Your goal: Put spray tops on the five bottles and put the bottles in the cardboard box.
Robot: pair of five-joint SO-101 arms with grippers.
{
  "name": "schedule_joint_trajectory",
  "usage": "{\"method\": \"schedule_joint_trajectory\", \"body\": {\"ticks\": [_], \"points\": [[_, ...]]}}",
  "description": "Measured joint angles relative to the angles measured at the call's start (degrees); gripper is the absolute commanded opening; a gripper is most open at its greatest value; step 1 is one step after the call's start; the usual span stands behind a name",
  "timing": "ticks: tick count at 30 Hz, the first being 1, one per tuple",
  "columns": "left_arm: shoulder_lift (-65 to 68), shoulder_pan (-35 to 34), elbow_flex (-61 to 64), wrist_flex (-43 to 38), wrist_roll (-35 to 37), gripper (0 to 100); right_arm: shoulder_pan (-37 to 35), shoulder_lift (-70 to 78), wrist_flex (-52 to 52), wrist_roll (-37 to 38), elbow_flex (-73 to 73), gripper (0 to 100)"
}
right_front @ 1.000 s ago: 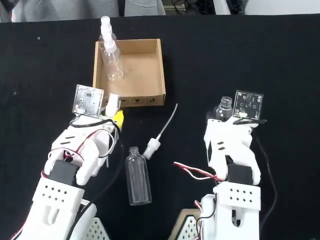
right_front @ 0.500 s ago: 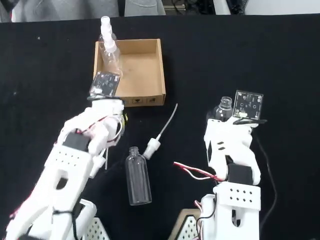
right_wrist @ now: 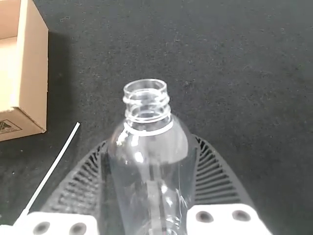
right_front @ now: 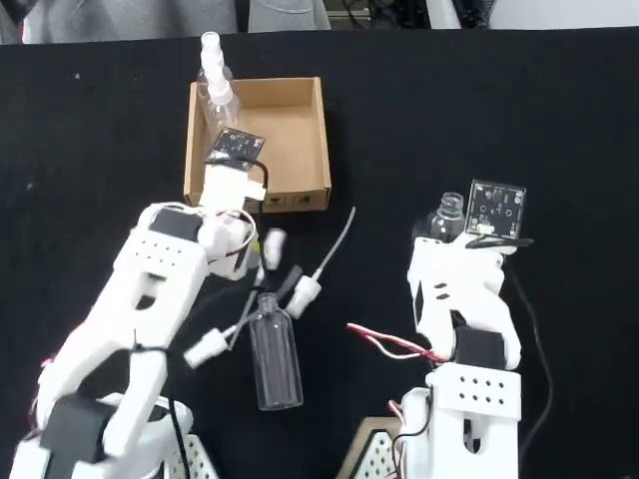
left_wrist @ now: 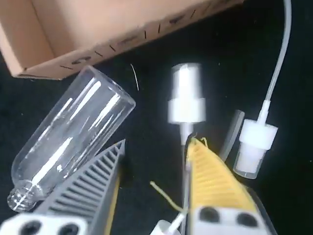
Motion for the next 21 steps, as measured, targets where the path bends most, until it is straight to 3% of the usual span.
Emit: {"method": "schedule_joint_trajectory", "body": {"ticks": [8, 21], "points": [[8.00, 0.00, -7.30, 4.66, -0.09, 21, 0.00, 0.00, 0.00, 0.00, 0.00, 8.8], [8.70, 0.79, -8.53, 5.54, -0.09, 21, 0.00, 0.00, 0.00, 0.00, 0.00, 8.8]]}}
